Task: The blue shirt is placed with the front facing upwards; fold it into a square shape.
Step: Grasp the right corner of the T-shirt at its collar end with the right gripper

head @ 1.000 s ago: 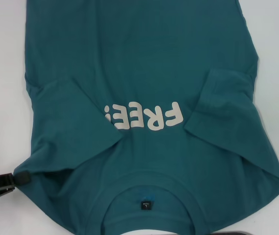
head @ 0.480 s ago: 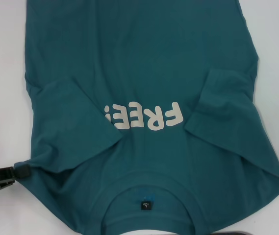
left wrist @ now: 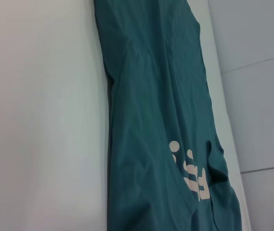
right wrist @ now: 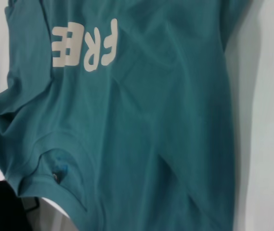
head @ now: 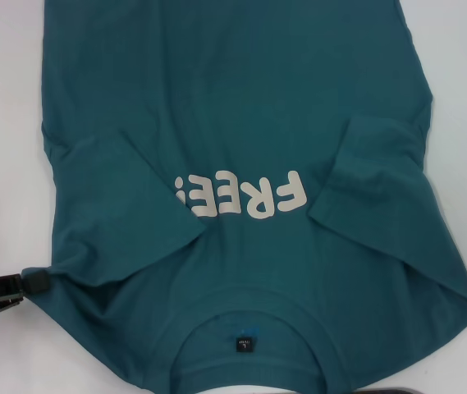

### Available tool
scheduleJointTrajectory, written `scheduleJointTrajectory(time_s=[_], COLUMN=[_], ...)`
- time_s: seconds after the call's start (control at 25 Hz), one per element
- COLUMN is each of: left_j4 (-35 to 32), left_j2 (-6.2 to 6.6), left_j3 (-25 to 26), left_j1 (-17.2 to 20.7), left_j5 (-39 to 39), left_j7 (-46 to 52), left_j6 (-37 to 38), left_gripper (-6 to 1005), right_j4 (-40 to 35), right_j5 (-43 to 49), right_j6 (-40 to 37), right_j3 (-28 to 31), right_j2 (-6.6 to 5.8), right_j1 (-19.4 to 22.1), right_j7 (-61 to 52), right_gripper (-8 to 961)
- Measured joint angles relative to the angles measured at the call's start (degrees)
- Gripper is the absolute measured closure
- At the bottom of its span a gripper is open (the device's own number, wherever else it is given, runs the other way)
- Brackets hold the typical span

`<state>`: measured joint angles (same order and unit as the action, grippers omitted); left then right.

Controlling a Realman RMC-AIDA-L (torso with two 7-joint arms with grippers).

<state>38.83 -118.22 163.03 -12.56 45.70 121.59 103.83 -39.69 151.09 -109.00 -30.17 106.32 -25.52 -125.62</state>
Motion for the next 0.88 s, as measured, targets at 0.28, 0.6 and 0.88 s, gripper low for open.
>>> scheduleJointTrajectory(time_s=[0.28, 0.6, 0.88], left_j4=[0.0, 0.0, 0.0], left_j2=[0.01, 0.13, 0.18], left_j3=[0.0, 0.0, 0.0], left_j1=[0.0, 0.0, -0.2], left_j5=[0.0, 0.0, 0.0], left_j7=[0.3, 0.5, 1.0], left_j6=[0.0, -0.3, -0.6], left_gripper=[961, 961, 961], right_j4=[0.3, 0.5, 0.7], right_j5=[0.3, 0.4, 1.7], right_j6=[1.2, 0.9, 1.3], right_j3=[0.3, -0.2, -0.6], right_j2=[0.41, 0.71, 1.25], right_j1=[0.0, -0.5, -1.0], right_j7=[-0.6, -1.4, -1.6], right_gripper=[49, 53, 56])
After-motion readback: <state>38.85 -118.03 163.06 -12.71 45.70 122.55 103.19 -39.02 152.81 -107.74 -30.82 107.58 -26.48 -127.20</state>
